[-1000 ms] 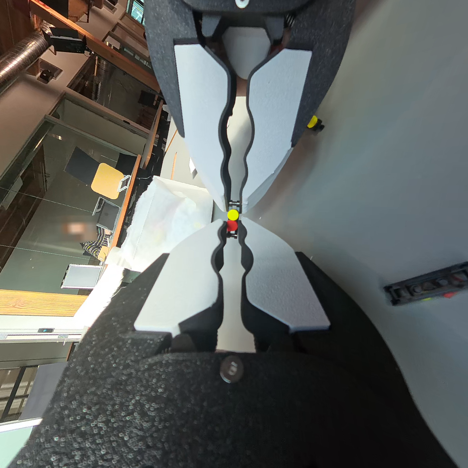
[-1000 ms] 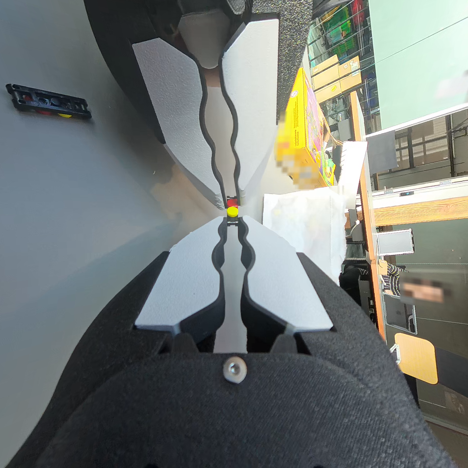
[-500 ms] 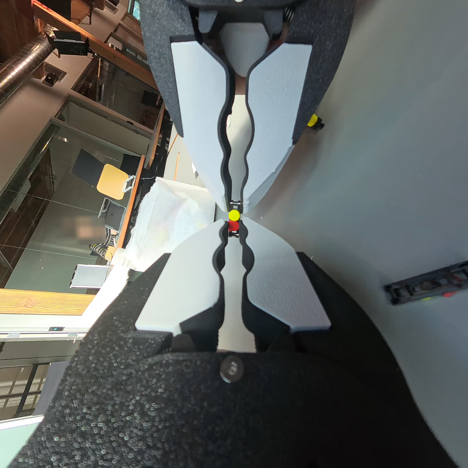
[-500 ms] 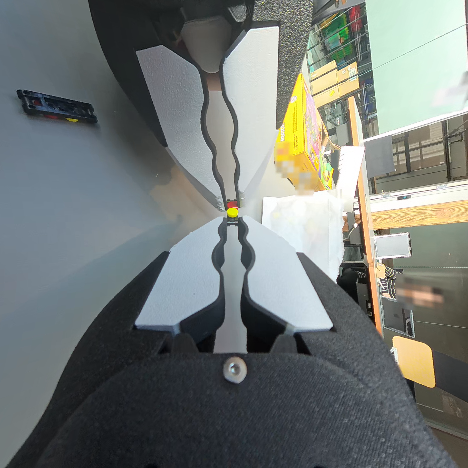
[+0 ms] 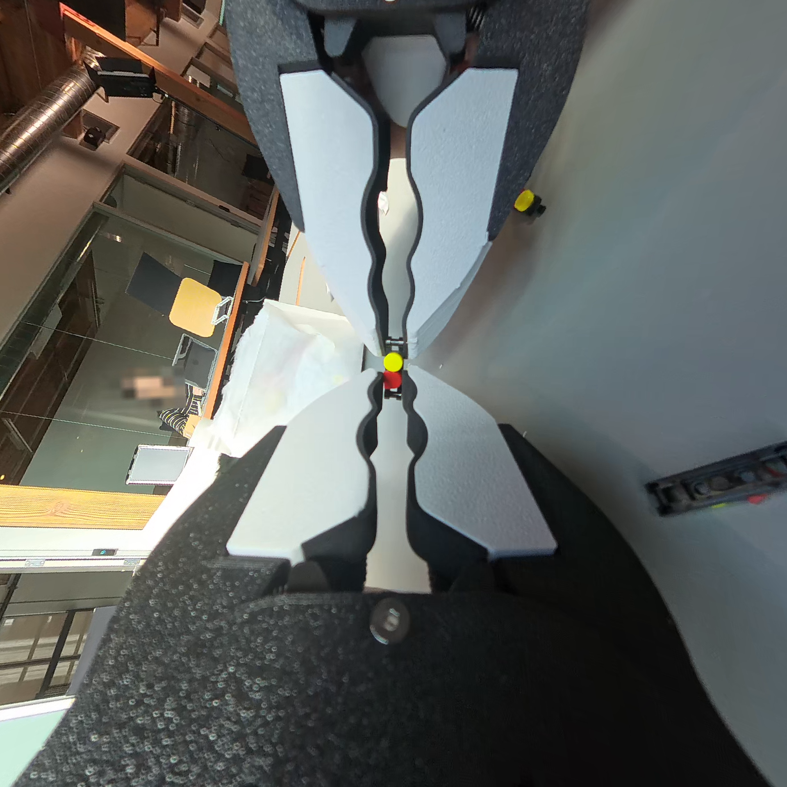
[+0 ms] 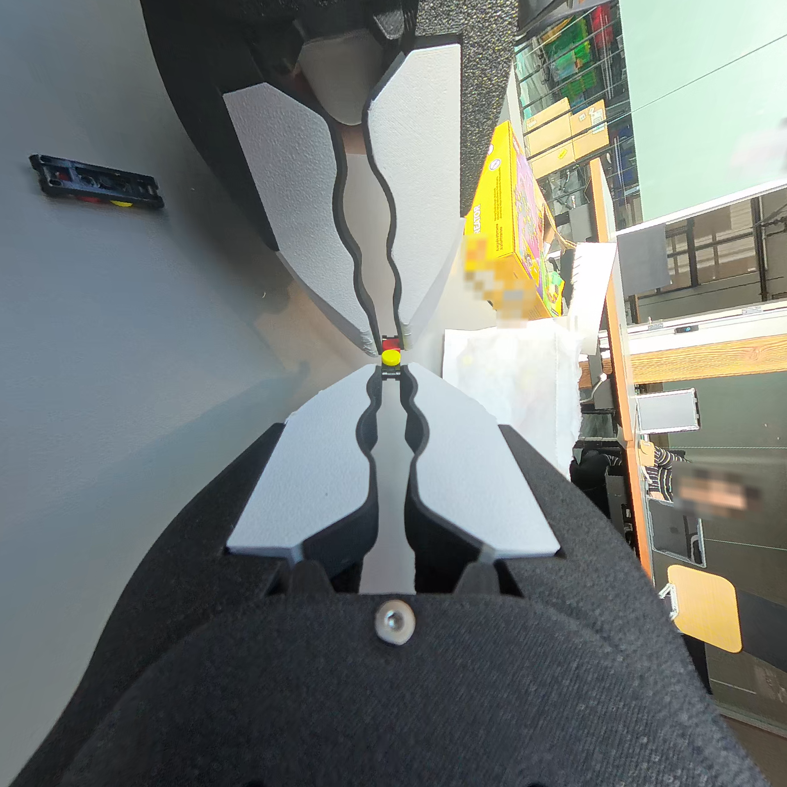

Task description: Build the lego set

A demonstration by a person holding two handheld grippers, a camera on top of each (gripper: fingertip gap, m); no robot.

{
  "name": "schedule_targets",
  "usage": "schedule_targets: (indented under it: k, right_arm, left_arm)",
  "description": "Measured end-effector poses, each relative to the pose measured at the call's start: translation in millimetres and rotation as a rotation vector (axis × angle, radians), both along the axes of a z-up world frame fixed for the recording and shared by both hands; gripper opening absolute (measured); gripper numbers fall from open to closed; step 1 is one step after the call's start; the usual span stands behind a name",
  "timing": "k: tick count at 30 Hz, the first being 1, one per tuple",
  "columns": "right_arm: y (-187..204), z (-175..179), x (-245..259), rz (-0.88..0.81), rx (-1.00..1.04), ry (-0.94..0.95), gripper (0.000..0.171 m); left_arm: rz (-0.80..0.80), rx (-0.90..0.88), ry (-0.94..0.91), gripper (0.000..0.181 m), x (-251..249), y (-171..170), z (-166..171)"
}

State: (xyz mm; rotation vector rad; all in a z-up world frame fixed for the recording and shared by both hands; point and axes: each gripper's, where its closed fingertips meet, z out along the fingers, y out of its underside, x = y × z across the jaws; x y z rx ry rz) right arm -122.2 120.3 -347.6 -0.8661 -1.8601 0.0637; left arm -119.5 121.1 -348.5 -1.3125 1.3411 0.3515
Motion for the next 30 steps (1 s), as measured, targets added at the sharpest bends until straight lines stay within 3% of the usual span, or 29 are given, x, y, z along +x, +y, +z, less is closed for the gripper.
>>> schedule_targets:
  k: [10,17,24,26,30]
  right_arm:
    - [0.9,4.5,-1.3,-0.008,-0.013,0.032,0.008]
    - [10.2,4.5,-3.5,-0.042,0.081,0.052,0.008]
    - [11.3,9.7,-4.2,-0.044,0.074,0.092,0.008]
    - [19.4,-2.3,-0.4,-0.077,0.093,0.023,0.008]
    - [10.9,14.9,-3.0,-0.049,0.062,0.108,0.007]
  left_arm:
    - [0.024,-0.024,-0.035,0.007,-1.9,-1.5,7.6]
    - [0.065,-0.167,-0.231,0.006,-4.0,-1.8,16.6]
    - [0.024,-0.204,-0.333,0.005,-1.3,-8.3,29.2]
    - [-0.002,-0.186,-0.354,0.000,1.6,-11.8,37.7]
    - [0.021,-0.115,-0.262,0.000,1.9,-8.1,31.6]
